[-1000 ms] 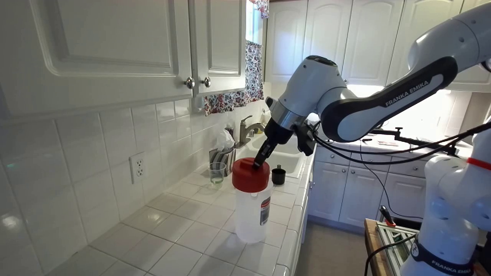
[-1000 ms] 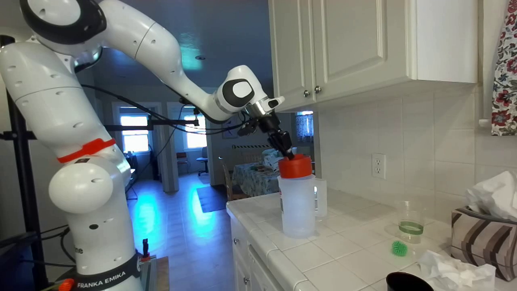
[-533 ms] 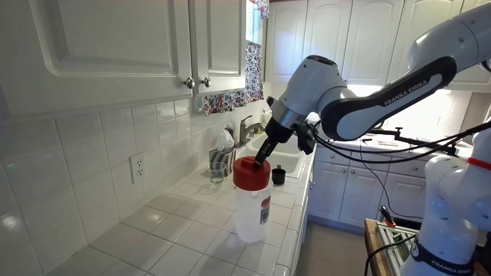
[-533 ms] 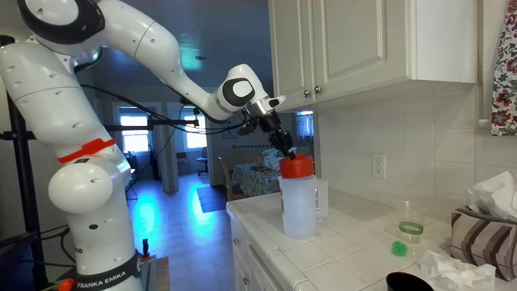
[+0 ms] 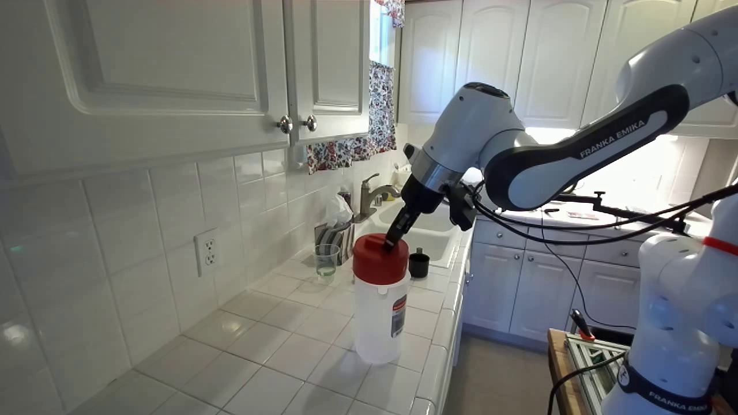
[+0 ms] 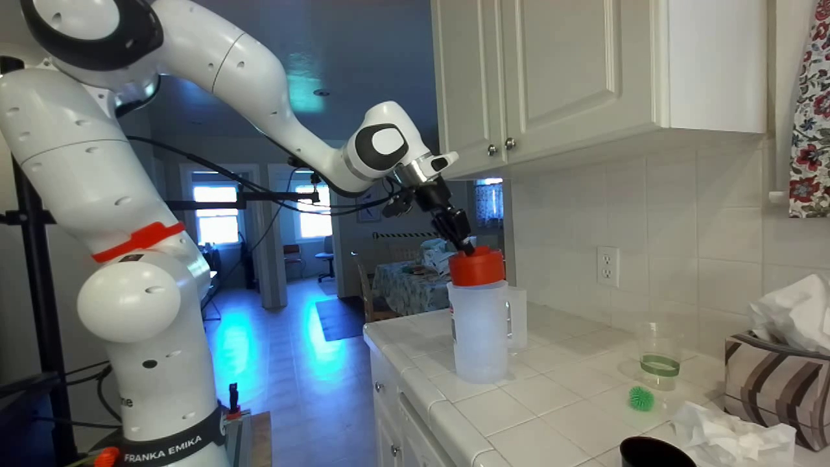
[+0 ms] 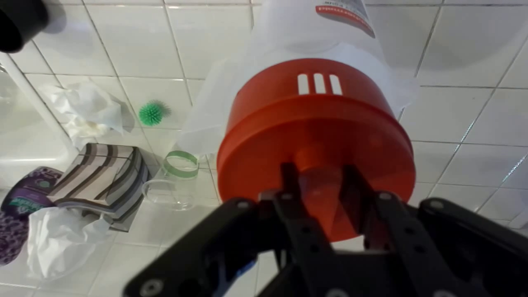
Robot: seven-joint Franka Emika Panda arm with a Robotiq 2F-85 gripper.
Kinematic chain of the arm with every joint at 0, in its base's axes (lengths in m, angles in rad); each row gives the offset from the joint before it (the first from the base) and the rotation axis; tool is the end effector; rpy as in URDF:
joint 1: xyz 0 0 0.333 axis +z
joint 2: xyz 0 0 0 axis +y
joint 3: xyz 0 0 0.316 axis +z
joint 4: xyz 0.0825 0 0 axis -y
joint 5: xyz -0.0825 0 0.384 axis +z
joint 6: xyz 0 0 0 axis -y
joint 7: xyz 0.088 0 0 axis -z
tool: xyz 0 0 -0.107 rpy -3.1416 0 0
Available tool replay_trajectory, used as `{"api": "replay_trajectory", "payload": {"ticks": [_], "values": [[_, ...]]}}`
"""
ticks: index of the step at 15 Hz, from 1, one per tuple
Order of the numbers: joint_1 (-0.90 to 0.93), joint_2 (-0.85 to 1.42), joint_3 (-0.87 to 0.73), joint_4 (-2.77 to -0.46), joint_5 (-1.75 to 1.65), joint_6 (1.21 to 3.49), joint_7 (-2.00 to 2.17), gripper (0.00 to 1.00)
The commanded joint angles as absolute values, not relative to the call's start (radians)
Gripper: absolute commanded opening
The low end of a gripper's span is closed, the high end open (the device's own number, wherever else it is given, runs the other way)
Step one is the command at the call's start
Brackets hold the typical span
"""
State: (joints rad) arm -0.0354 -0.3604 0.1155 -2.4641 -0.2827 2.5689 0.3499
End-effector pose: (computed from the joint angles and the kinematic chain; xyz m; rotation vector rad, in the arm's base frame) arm 0.4631 0.0440 0.4757 2.9054 -0.0946 0.7382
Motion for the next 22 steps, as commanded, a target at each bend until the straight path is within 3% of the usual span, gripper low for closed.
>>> {"api": "replay_trajectory", "payload": {"ticks": [1, 22], "values": [[-0.032, -0.403, 0.111, -2.496, -0.246, 2.557, 0.304, 0.08], [-0.034, -0.401, 0.107, -2.500, -0.240, 2.552, 0.304, 0.08]]}}
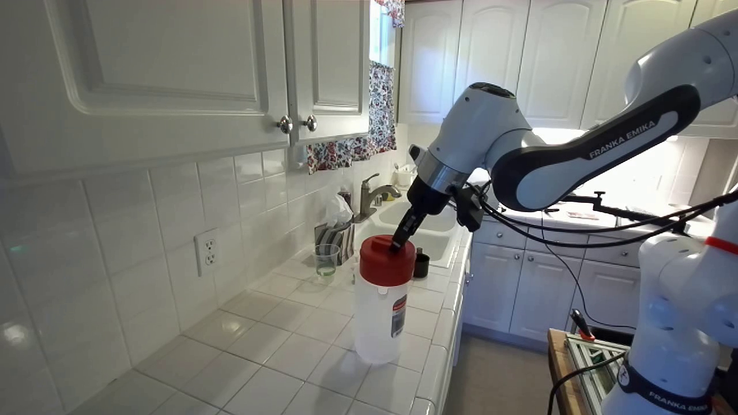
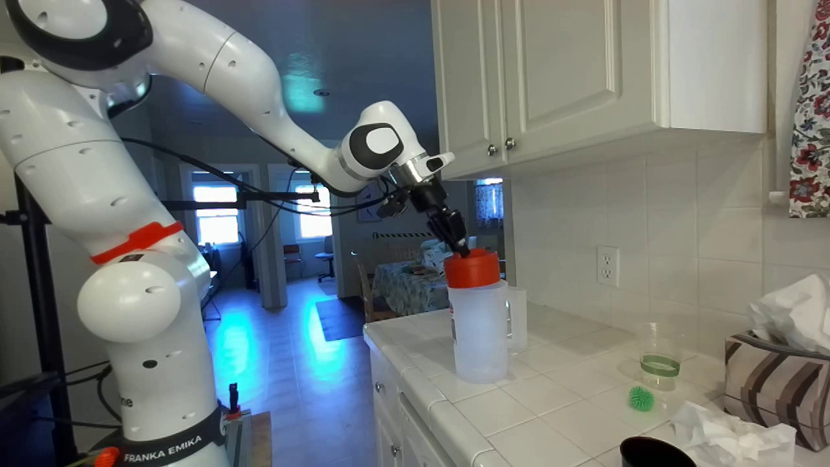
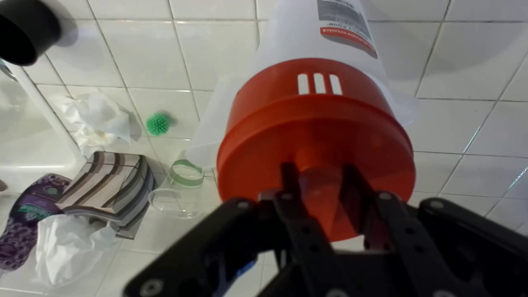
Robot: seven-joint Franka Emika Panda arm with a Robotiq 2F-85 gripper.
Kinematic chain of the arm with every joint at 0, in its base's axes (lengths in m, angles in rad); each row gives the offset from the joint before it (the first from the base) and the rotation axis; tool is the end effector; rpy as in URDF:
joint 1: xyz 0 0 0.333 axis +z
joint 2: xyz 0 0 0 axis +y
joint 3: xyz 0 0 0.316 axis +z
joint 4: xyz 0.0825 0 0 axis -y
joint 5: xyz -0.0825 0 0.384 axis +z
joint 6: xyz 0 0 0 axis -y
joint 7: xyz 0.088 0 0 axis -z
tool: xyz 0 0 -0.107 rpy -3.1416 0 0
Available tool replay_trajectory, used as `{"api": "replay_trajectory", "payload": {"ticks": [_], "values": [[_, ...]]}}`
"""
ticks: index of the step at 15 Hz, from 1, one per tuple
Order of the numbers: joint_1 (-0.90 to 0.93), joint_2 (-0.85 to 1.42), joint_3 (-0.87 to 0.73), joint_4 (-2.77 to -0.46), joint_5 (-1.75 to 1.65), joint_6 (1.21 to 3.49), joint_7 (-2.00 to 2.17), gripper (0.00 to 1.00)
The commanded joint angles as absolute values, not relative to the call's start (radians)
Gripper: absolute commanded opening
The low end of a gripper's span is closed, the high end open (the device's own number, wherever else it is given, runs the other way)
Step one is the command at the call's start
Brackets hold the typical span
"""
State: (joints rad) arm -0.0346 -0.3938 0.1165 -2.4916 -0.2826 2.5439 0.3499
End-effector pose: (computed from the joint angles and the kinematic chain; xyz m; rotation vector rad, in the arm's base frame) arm 0.4520 0.0429 0.4743 2.9013 -0.0987 0.7103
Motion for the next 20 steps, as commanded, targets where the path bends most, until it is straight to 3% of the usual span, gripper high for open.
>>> {"api": "replay_trajectory", "payload": {"ticks": [1, 20], "values": [[-0.035, -0.400, 0.107, -2.499, -0.242, 2.552, 0.306, 0.08], [-0.042, -0.366, 0.102, -2.460, -0.220, 2.543, 0.298, 0.08]]}}
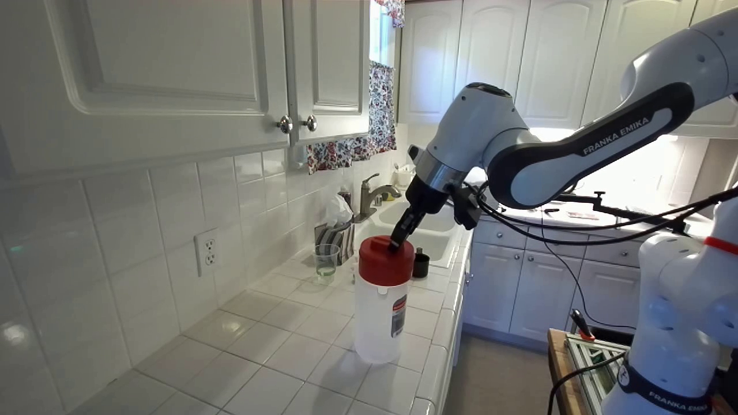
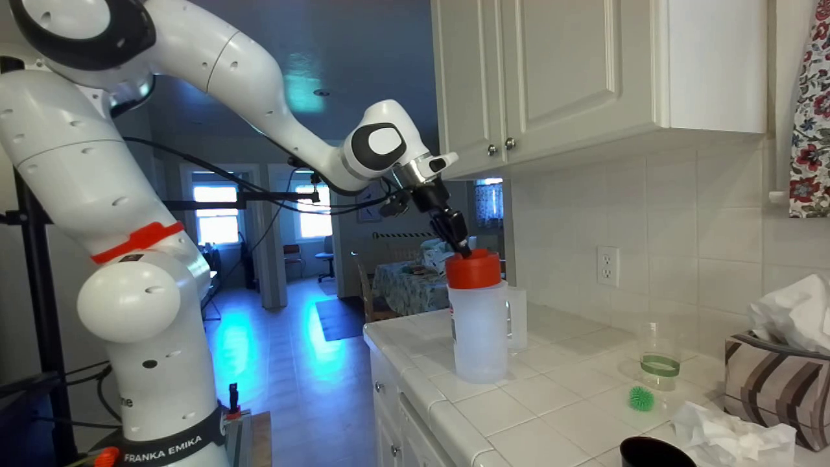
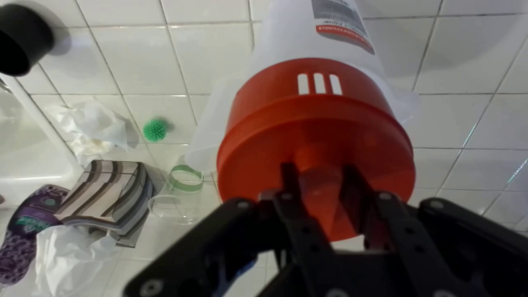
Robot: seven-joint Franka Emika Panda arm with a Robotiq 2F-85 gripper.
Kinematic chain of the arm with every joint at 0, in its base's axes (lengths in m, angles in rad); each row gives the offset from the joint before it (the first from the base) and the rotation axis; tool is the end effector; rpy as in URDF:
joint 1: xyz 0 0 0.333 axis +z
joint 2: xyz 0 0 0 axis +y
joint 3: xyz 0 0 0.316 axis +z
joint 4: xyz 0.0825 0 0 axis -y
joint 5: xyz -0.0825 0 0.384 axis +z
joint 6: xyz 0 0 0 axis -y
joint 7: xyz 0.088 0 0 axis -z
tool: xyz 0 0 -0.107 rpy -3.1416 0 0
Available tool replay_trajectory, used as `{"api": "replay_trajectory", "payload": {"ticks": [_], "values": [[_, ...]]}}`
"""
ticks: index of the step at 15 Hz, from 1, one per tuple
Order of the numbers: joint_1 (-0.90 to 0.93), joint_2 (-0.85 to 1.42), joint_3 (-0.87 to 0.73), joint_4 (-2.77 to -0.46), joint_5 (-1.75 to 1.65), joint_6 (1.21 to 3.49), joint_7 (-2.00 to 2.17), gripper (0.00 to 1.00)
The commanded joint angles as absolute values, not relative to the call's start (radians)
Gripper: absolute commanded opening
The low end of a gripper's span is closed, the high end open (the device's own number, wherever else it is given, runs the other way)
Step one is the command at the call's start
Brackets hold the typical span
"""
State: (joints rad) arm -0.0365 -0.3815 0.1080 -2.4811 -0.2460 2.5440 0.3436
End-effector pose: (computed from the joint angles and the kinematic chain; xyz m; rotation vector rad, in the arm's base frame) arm 0.4562 0.0379 0.4742 2.9281 -0.1433 0.7058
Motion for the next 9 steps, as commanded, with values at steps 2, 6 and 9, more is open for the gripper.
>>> {"api": "replay_trajectory", "payload": {"ticks": [2, 6, 9], "values": [[-0.043, -0.360, 0.104, -2.455, -0.223, 2.543, 0.300, 0.08], [-0.040, -0.340, 0.104, -2.448, -0.220, 2.539, 0.297, 0.08], [-0.040, -0.331, 0.105, -2.445, -0.222, 2.539, 0.300, 0.08]]}}
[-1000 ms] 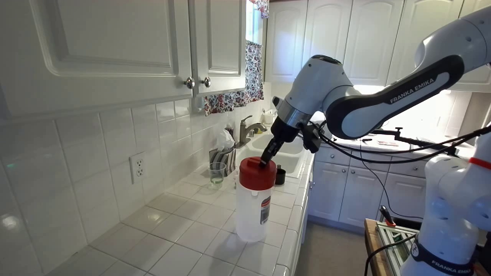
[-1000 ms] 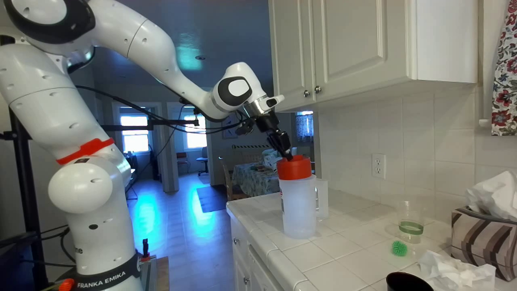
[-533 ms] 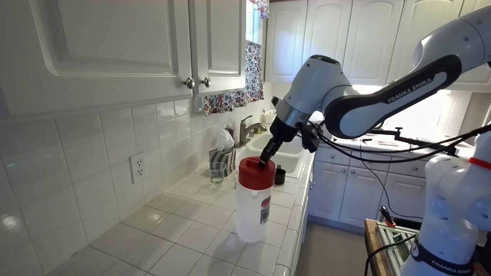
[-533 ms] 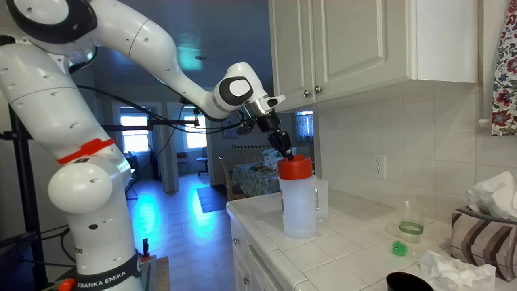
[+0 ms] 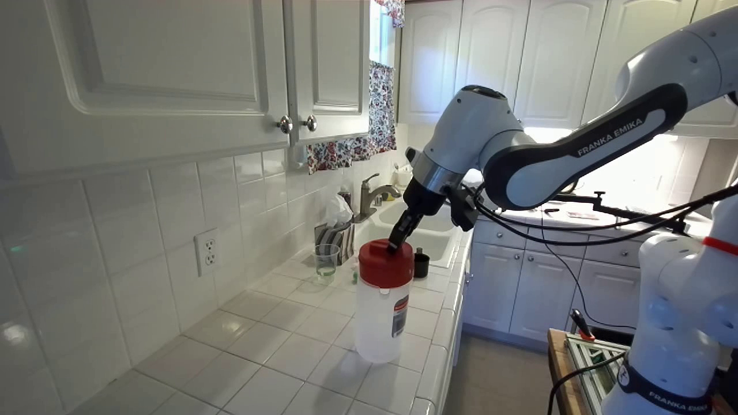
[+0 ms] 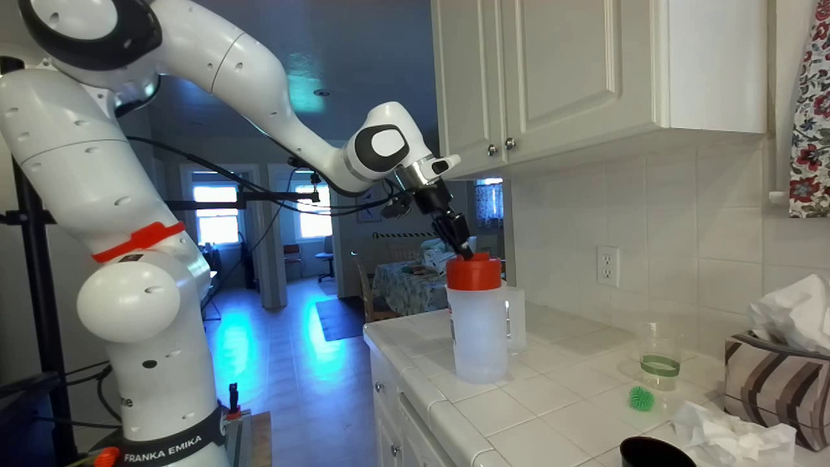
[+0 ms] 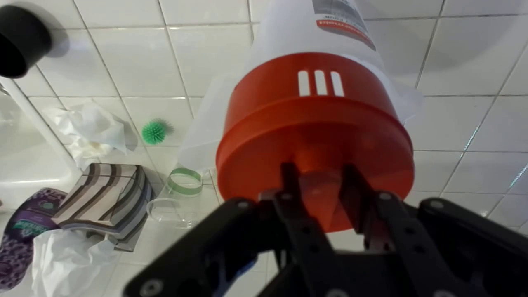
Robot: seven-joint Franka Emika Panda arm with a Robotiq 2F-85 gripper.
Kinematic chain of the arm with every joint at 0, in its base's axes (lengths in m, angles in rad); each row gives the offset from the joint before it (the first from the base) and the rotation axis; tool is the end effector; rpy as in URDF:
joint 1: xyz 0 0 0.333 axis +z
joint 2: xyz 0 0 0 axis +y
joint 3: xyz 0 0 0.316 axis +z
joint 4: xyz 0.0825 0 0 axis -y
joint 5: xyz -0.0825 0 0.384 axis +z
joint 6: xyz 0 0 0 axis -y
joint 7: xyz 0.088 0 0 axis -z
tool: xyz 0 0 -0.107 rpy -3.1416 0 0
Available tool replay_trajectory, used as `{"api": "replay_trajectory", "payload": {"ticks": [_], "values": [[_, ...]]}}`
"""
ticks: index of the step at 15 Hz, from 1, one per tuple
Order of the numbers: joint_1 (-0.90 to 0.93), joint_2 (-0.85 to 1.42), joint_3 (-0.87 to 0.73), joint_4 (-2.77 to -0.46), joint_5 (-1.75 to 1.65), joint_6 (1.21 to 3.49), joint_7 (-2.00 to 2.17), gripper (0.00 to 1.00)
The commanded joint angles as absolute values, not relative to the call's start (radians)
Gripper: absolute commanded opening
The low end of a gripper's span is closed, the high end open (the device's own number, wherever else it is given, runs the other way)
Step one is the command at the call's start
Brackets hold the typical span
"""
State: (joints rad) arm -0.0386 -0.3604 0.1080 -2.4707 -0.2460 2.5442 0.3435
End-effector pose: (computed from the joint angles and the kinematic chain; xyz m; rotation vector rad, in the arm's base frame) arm 0.4611 0.0371 0.4698 2.9323 -0.1452 0.6902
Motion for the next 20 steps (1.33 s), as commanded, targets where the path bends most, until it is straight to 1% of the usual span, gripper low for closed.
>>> {"api": "replay_trajectory", "payload": {"ticks": [1, 20], "values": [[-0.040, -0.326, 0.106, -2.443, -0.221, 2.539, 0.302, 0.08], [-0.060, -0.309, 0.123, -2.435, -0.266, 2.577, 0.345, 0.08]]}}
